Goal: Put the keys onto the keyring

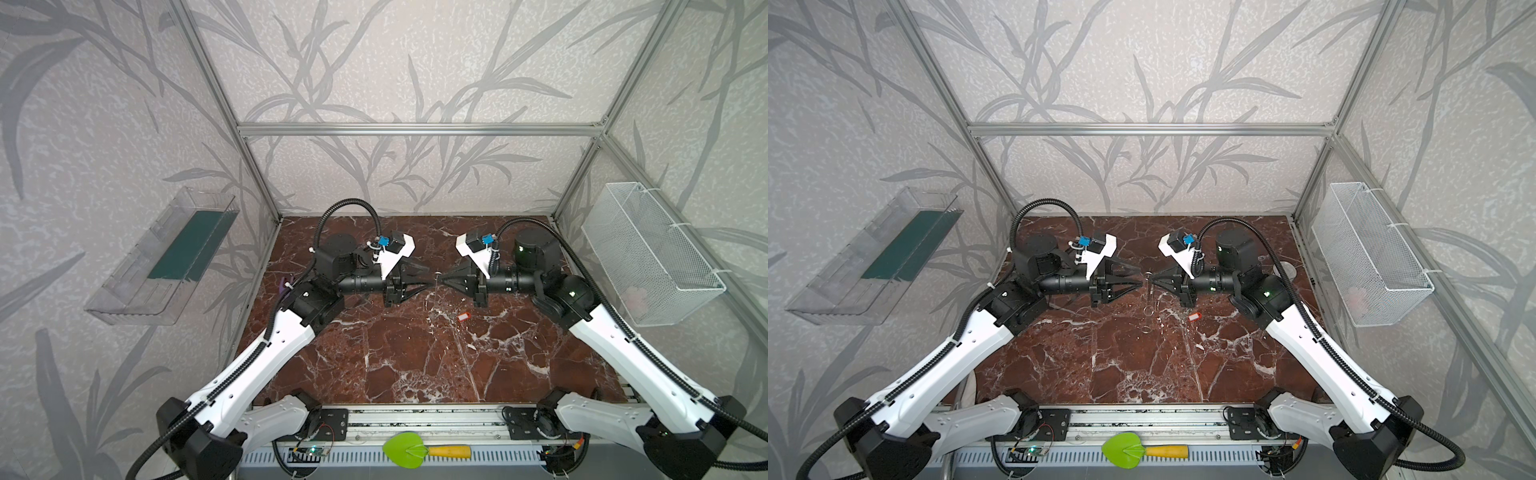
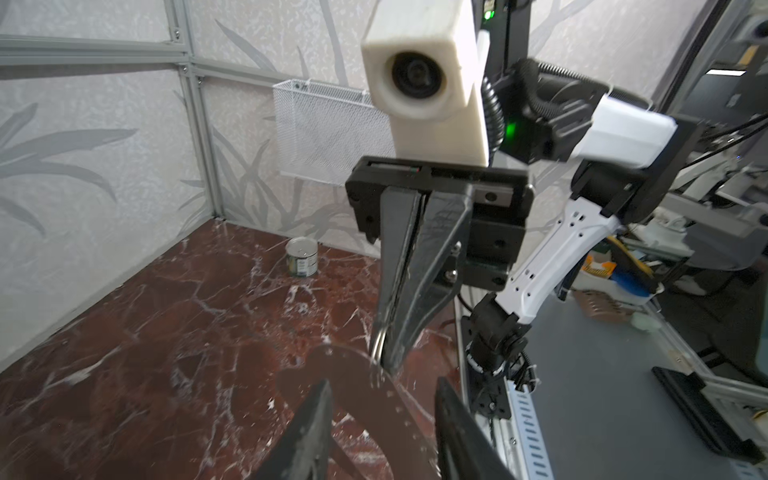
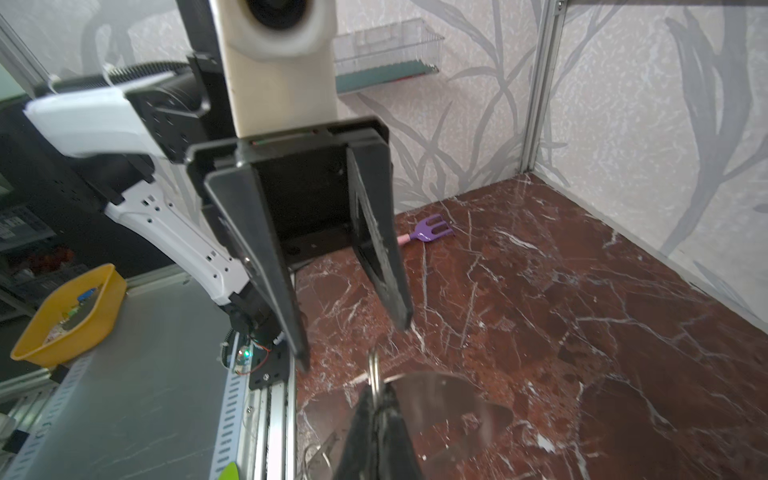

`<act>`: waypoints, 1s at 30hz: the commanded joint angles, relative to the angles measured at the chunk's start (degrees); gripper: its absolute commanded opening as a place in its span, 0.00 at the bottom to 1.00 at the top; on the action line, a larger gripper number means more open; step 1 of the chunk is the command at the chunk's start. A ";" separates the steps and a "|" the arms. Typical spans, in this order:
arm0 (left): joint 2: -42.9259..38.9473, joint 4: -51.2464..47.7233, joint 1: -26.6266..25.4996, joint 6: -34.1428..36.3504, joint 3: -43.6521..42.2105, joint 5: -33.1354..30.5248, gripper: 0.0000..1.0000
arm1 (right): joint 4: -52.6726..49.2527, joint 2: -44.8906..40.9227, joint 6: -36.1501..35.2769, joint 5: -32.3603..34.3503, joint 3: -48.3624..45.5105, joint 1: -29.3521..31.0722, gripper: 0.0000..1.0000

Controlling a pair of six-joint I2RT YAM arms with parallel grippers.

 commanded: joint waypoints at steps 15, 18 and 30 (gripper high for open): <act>1.50 -9.99 -0.57 4.13 2.84 -0.04 0.33 | -38.42 14.15 -24.55 17.88 21.43 7.14 0.00; 1.77 -7.47 -1.17 2.44 0.91 0.56 0.32 | -38.36 14.20 -25.10 16.37 21.79 7.19 0.00; 2.98 4.12 -2.56 -4.13 -4.07 2.57 0.31 | -35.37 13.21 -23.71 10.80 20.89 7.15 0.00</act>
